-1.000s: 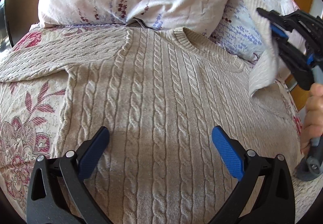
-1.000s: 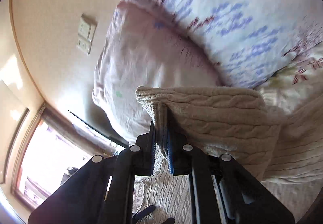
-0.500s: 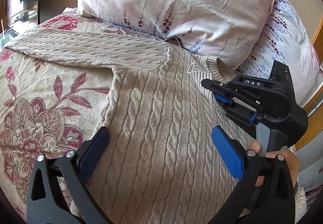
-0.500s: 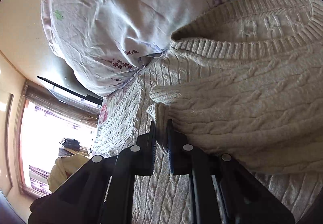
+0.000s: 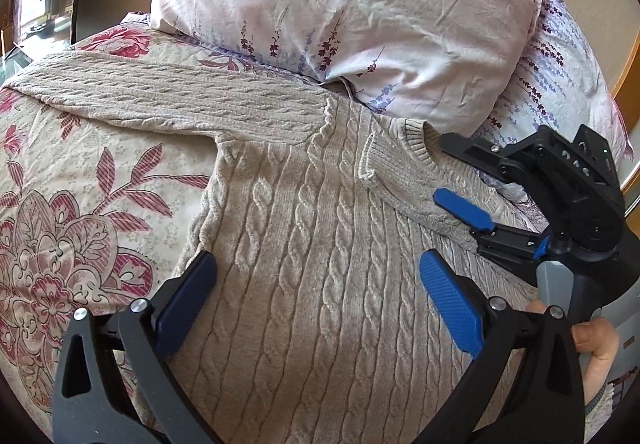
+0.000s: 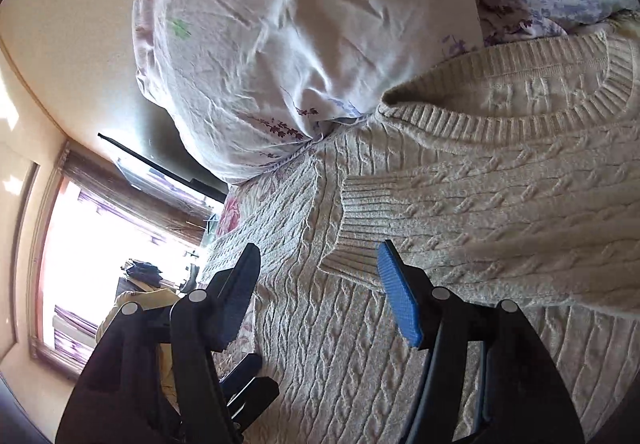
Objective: Fold small clothes
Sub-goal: 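Fold the held sleeve across the sweater body and open the right gripper, then grasp the other sleeve cuff with the left gripper and lift it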
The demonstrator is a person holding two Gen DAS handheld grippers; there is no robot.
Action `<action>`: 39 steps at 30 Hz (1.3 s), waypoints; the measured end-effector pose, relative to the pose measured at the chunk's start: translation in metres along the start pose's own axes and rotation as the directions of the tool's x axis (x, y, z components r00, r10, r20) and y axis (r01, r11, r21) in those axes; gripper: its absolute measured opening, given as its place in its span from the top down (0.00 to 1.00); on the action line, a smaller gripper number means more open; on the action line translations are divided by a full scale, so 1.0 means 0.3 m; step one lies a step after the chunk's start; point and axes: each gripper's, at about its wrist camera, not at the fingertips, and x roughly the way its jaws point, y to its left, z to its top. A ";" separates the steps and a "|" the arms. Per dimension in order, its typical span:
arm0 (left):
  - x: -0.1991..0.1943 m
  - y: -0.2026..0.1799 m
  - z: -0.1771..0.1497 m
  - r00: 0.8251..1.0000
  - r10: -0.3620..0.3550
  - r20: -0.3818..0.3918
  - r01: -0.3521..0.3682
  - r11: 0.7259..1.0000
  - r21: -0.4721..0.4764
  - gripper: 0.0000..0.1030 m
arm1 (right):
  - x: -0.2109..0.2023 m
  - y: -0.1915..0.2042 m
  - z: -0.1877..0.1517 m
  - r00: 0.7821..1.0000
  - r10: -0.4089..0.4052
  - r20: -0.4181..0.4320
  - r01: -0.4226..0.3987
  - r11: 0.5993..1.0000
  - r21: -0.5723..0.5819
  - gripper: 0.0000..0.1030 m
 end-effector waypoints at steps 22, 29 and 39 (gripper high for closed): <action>-0.107 0.571 0.202 1.000 -0.001 -0.020 -0.004 0.969 -0.248 0.03 | -0.291 0.024 -0.261 0.979 -0.147 0.144 0.179 0.953 -0.245 0.01; -0.056 0.727 0.264 0.995 -0.091 -0.043 0.063 0.893 -0.446 0.22 | -0.243 0.012 -0.276 0.985 -0.152 0.082 0.168 0.955 -0.245 0.01; -0.015 0.915 0.295 0.996 -0.093 0.015 0.081 0.762 -0.642 0.74 | -0.254 0.013 -0.285 0.987 -0.140 0.082 0.156 0.955 -0.251 0.01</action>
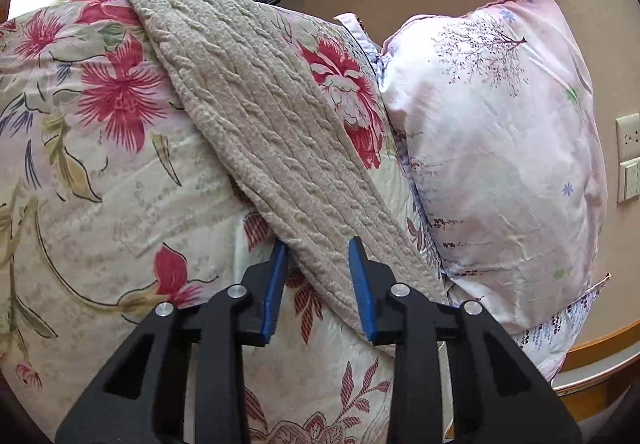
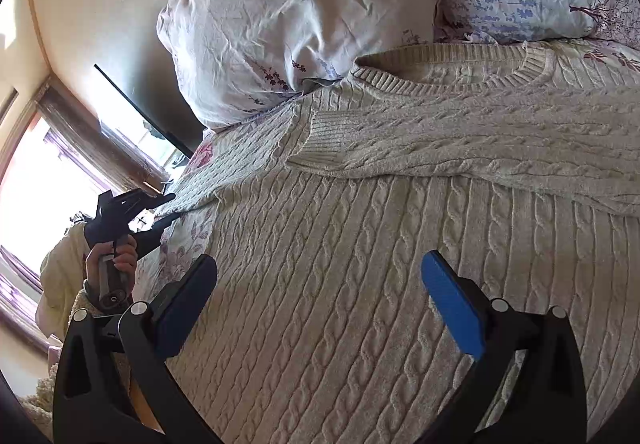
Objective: Fold small clothes
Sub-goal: 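Grasp the other sleeve cuff with the left gripper and lift it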
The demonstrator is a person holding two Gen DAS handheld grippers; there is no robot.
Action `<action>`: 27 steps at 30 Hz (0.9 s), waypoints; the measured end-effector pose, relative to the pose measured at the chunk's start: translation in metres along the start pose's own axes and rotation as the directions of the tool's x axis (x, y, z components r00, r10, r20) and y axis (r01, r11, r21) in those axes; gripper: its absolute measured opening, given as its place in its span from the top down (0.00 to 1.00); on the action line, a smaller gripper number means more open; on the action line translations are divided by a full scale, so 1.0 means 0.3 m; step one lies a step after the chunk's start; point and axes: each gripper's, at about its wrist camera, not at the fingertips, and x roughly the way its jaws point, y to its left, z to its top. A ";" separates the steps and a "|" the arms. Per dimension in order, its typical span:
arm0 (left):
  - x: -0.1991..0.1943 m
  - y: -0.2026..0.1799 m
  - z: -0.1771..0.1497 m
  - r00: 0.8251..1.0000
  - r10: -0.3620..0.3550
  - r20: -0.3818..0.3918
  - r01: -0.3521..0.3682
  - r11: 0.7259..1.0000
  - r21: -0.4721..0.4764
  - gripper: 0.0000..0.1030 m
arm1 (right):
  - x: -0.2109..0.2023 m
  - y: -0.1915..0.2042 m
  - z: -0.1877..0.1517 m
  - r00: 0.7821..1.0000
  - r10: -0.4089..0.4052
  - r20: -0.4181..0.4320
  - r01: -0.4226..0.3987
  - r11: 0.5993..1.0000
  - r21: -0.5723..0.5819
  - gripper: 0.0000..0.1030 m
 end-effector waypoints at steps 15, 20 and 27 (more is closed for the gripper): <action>-0.027 -0.297 -0.036 0.978 -0.201 0.060 0.187 0.965 0.186 0.95 | -0.038 0.016 0.001 0.998 -0.016 0.065 0.019 0.999 -0.038 0.01; 0.008 -0.563 -0.234 0.931 -0.359 -0.068 0.359 0.863 0.357 0.95 | -0.070 -0.001 0.008 0.992 -0.042 0.120 0.046 0.999 -0.029 0.01; 0.194 -0.752 -0.562 0.882 -0.378 -0.281 0.468 0.764 0.444 0.95 | -0.101 -0.045 0.025 0.985 -0.070 0.156 0.071 0.997 0.002 0.01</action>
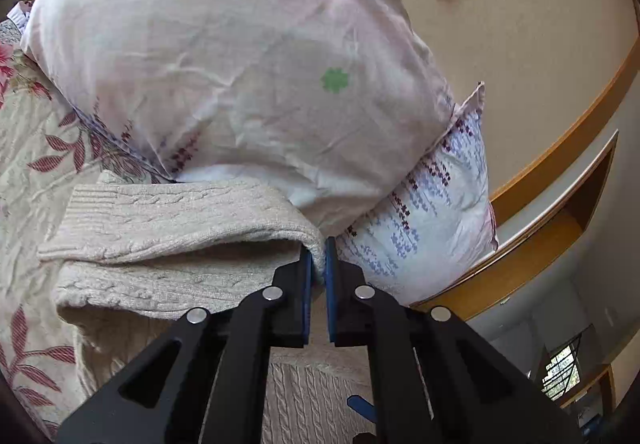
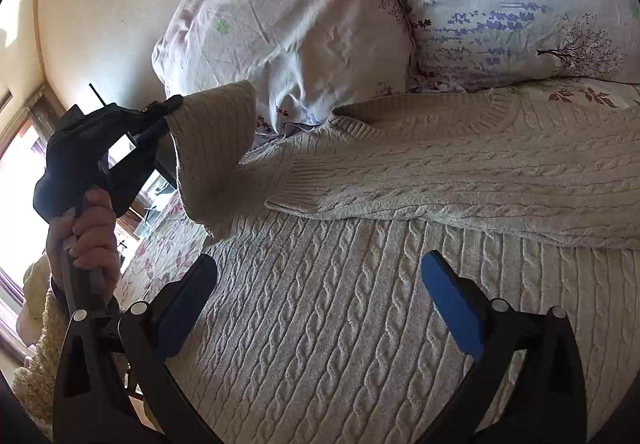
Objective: Fold small clothes
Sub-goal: 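Grasp the other sleeve cuff with the left gripper and lift it, then fold the held sleeve across the sweater body and open the left gripper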
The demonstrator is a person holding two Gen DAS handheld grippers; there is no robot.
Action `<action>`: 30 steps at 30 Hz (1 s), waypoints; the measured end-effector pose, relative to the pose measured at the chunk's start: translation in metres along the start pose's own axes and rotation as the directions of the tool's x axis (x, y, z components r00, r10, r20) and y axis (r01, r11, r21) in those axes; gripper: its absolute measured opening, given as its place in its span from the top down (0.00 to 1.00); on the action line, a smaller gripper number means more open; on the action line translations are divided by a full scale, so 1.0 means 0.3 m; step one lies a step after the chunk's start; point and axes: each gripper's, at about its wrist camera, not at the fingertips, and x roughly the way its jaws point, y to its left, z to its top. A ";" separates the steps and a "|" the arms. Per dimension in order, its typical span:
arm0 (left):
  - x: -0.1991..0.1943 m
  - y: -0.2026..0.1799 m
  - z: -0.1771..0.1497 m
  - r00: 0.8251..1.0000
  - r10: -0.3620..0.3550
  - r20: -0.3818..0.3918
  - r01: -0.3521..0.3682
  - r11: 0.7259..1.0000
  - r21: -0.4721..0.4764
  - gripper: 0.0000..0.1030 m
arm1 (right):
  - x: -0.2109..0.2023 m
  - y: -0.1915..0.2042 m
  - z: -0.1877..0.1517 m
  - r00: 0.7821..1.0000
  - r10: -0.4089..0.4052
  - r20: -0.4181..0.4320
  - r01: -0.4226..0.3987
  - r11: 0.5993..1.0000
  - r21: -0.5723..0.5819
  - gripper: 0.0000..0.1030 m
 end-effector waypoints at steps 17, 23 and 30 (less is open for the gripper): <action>0.220 0.133 -0.248 0.959 0.095 -0.266 -0.125 0.987 -0.099 0.60 | -0.049 -0.067 0.048 0.999 -0.026 0.033 0.024 0.997 0.068 0.01; 0.104 0.200 -0.158 0.986 0.123 -0.111 -0.147 0.957 -0.250 0.52 | -0.051 -0.067 0.050 0.999 -0.031 0.039 0.028 0.997 0.071 0.01; 0.082 0.240 -0.094 0.978 0.207 -0.028 -0.203 0.909 -0.365 0.84 | -0.071 -0.072 0.056 0.997 -0.036 0.065 0.031 0.996 0.081 0.01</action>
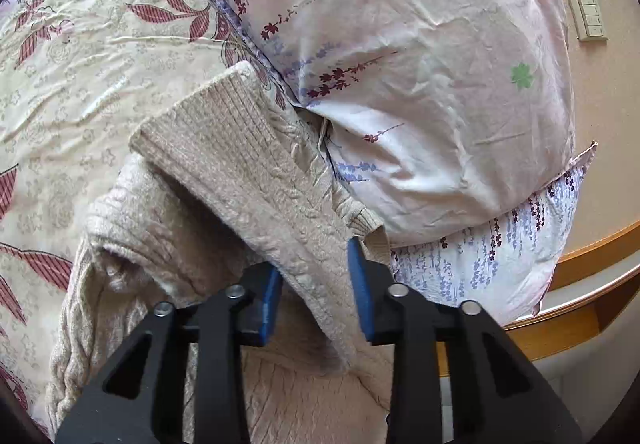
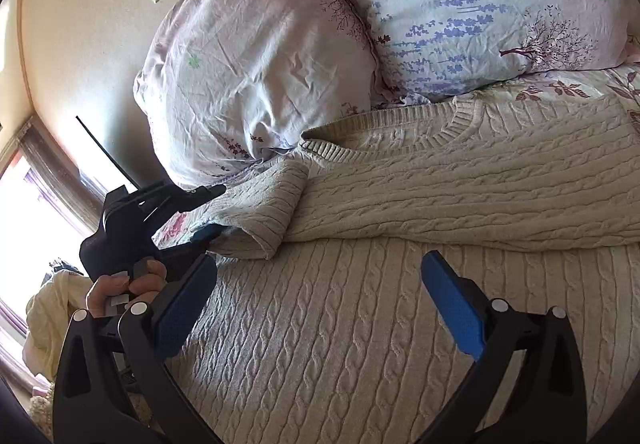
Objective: Fold small clothes
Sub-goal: 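Fold the held sleeve across the sweater body and open the left gripper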
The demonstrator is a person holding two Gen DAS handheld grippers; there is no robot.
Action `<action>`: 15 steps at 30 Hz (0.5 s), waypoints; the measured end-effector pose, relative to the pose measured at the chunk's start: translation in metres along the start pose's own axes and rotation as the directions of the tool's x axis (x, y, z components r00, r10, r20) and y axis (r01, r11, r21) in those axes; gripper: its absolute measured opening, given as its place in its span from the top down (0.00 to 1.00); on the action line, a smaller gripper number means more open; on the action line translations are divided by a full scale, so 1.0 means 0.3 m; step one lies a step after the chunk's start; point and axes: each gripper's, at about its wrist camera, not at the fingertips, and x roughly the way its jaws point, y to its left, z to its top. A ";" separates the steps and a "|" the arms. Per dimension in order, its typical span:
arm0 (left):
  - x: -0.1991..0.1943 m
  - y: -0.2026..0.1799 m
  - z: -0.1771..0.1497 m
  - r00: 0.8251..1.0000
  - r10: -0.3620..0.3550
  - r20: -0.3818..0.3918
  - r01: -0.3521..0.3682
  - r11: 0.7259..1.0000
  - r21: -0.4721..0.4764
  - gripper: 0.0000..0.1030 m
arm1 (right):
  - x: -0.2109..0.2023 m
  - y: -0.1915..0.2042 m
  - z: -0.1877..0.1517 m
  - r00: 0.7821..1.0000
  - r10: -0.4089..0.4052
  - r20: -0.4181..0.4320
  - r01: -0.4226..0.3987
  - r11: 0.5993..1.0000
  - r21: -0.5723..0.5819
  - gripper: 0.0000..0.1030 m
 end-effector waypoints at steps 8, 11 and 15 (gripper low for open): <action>0.161 -0.348 -0.159 0.983 -0.153 -0.106 0.175 0.953 0.248 0.92 | -0.080 -0.020 0.012 0.991 -0.040 0.130 0.038 0.999 0.021 0.01; 0.249 -0.416 -0.265 0.972 -0.151 -0.181 0.205 0.921 0.332 0.92 | -0.144 -0.063 0.021 0.971 -0.073 0.227 0.055 0.995 0.085 0.01; 0.363 -0.423 -0.390 0.947 -0.066 -0.315 0.200 0.887 0.417 0.92 | -0.232 -0.144 0.026 0.930 -0.140 0.340 0.074 0.977 0.200 0.01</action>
